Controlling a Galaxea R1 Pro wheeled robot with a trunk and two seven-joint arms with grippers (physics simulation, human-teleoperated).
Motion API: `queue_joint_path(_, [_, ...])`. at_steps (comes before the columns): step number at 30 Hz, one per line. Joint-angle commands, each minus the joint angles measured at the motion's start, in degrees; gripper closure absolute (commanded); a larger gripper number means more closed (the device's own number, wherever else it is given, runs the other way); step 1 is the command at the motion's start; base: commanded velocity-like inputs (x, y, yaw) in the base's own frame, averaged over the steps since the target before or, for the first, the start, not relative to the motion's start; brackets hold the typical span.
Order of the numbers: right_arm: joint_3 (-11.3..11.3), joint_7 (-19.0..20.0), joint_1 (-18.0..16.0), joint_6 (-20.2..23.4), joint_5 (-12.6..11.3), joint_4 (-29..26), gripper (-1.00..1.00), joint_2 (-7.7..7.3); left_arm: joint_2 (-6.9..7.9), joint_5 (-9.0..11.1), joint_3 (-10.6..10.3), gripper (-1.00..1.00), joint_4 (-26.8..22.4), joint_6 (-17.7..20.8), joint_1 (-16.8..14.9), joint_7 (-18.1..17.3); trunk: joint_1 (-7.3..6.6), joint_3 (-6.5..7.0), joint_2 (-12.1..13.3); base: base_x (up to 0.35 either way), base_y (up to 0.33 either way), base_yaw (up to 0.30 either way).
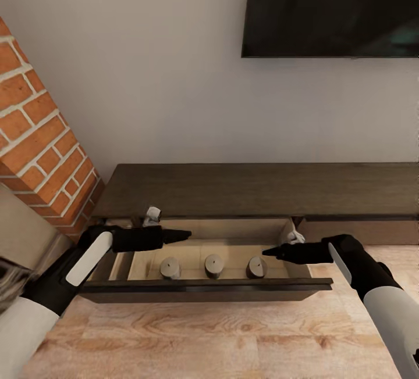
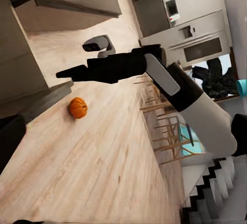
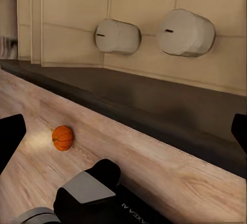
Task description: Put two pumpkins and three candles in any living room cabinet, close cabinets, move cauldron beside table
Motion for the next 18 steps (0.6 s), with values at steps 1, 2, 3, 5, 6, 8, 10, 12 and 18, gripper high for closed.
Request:
queue_joint_path(1, [0.43,0.01,0.22,-0.02,0.01,-0.15,-1.0,0.0,-0.64,0.02,-0.23,-1.0,1.0,0.0,0.0,0.94,0.0,0.0,0.0,-0.072,0.0,0.0])
queue_joint_path(2, [0.85,0.01,0.37,-0.03,0.02,-0.24,-1.0,0.01,-1.47,-0.02,-0.37,-1.0,2.11,0.01,0.0,1.69,0.0,0.0,0.0,-0.046,0.0,0.0])
queue_joint_path(3, [1.26,-0.01,0.52,-0.04,0.04,-0.3,-1.0,0.03,-2.33,-0.08,-0.5,-1.0,3.43,0.01,0.0,2.34,0.0,0.0,0.0,-0.029,0.0,0.0])
queue_joint_path(5, [2.15,-0.06,0.72,-0.05,0.14,-0.32,-1.0,0.06,-3.46,-0.15,-0.7,-1.0,5.57,0.04,0.0,3.32,0.0,0.0,0.0,-0.017,0.0,0.0])
queue_joint_path(6, [4.97,-0.03,0.84,0.0,1.04,-0.42,-1.0,0.01,-4.34,-0.18,-1.05,-1.0,8.13,0.06,0.0,4.95,0.0,0.0,0.0,-0.006,0.0,0.0])
queue_joint_path(8, [9.12,0.0,0.91,0.06,2.29,-1.13,-1.0,-0.43,-4.67,-0.12,-1.66,-1.0,9.87,0.19,0.33,6.45,0.0,0.0,0.0,-0.003,0.0,0.0])
queue_joint_path(10, [10.95,0.01,0.93,0.16,2.67,-1.66,-1.0,-0.99,-4.63,-0.08,-2.26,-1.0,10.22,0.27,0.95,6.88,0.0,0.0,0.0,-0.001,0.0,0.0])
queue_joint_path(12, [12.14,0.03,0.94,0.24,2.82,-1.9,-1.0,-1.41,-4.53,-0.02,-2.95,-1.0,10.29,0.42,1.72,7.05,0.0,0.0,0.0,0.0,0.0,0.0])
queue_joint_path(18, [15.62,0.1,0.95,0.37,2.8,-2.05,-1.0,-2.64,-4.17,0.05,-5.15,-1.0,10.3,0.89,3.28,7.09,0.0,0.0,0.0,0.0,0.0,0.0])
